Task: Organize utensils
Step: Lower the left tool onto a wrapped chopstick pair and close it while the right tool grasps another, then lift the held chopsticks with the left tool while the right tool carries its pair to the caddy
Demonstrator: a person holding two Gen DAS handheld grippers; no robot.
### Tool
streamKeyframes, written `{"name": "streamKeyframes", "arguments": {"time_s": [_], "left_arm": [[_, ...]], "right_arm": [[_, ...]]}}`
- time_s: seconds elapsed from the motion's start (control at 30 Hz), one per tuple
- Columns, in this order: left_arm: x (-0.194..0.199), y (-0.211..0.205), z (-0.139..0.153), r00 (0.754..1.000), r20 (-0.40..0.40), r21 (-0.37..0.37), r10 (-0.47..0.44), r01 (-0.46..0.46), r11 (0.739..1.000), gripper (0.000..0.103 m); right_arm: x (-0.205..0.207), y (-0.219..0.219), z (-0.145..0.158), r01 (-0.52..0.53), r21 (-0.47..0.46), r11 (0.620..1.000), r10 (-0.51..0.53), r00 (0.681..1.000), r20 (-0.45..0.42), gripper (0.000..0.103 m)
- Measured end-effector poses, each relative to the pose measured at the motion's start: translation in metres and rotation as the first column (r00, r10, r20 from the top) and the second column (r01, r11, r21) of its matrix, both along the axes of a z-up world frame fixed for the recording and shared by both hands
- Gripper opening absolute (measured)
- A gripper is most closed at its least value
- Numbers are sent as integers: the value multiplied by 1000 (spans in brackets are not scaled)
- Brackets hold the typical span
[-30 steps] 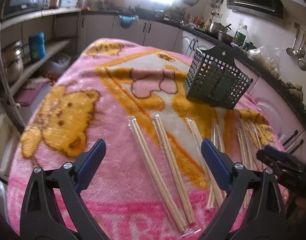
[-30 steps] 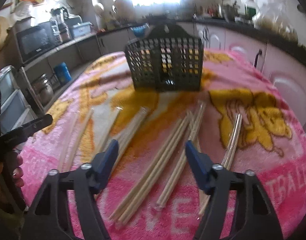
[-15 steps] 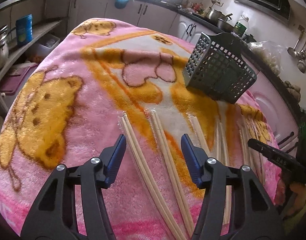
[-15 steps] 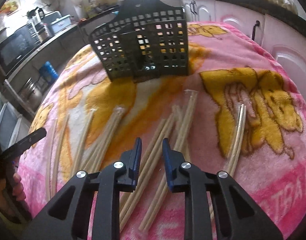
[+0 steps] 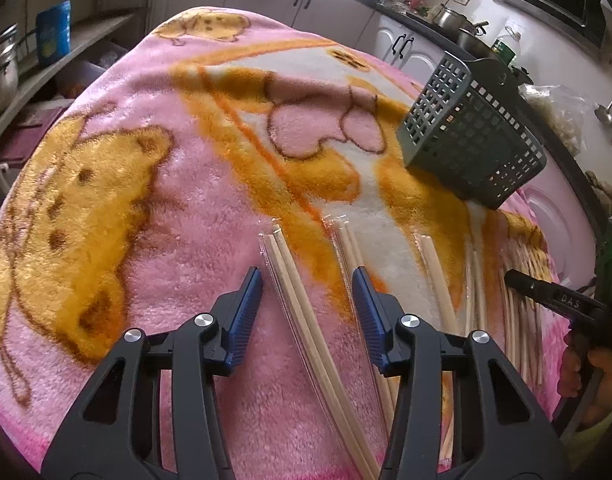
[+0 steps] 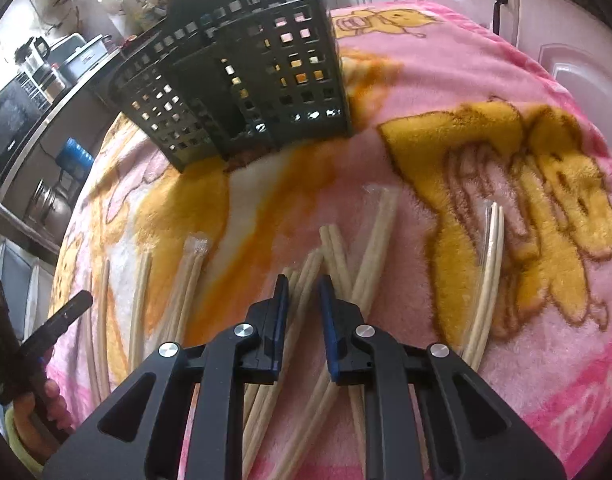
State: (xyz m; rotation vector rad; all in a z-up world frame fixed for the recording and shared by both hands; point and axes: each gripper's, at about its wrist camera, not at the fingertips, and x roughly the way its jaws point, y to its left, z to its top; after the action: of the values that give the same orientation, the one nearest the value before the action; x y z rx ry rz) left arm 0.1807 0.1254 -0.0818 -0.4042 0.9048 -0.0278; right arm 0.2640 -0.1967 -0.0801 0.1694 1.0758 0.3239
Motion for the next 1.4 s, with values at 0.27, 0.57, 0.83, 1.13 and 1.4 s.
{"name": "streamKeyframes", "arguments": {"time_s": [0.27,0.57,0.83,1.13,1.4], "left_arm": [[11,6,-3,1000,-14,-6,11,-11,1000,18],[21,19,0,999,-43,-60,-2,-1,998,2],[21,18,37,998,54,-87,-20,25,996,1],[24,-4,99,966,253,-78,-50,72,994,1],[44,-30,156,897,441,-22,-37,52,998,1]], "right_arm": [[16,-10,-2,7,92,996,-4,1000,-25,9],[14,-19,18,-9,140,990,6,1000,20,7],[5,-23,41,-66,173,983,49,993,103,7],[-13,-30,84,-154,266,951,70,951,300,7],[-22,-33,130,-182,263,947,6,832,555,7]]}}
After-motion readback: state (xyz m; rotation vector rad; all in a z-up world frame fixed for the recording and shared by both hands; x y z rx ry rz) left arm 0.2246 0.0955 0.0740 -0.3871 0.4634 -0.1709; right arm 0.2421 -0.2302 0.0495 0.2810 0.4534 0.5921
